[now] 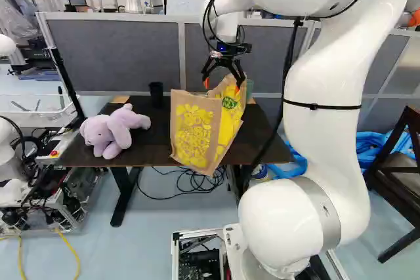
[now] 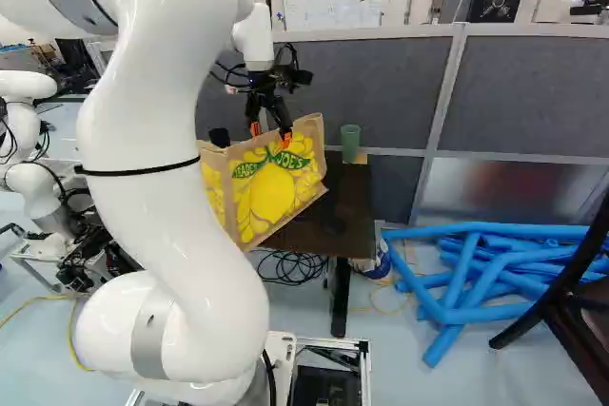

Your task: Pick up the bag on the ground and place it on the table

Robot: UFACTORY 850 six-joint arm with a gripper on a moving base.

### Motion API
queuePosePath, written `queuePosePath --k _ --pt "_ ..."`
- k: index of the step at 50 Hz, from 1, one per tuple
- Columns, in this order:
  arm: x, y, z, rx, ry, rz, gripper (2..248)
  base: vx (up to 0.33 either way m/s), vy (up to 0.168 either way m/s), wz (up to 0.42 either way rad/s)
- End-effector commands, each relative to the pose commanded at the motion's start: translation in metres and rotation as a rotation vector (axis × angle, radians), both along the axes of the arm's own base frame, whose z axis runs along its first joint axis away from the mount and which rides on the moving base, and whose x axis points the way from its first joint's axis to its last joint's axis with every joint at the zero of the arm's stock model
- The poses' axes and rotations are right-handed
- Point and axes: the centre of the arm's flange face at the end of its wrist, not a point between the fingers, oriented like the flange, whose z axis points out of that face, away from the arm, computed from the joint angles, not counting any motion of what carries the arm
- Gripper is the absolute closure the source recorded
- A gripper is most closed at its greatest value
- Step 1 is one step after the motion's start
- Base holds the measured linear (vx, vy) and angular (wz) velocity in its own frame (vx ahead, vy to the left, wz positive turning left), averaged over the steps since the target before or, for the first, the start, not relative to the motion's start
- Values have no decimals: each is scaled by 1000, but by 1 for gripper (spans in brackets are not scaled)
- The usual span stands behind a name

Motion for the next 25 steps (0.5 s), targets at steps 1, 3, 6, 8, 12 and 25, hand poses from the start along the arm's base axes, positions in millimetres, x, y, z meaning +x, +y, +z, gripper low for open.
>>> queuePosePath --k 1,3,6,8,12,25 --pt "-1 0 2 0 -1 0 3 0 0 0" --pt "-3 0 5 0 -2 0 3 0 0 0" --pt "-5 0 10 0 -2 0 3 0 0 0" --pt "-7 0 13 0 -2 0 3 0 0 0" --pt "-10 -1 20 1 -3 1 3 0 0 0" --pt "-19 -2 42 1 2 1 3 0 0 0"
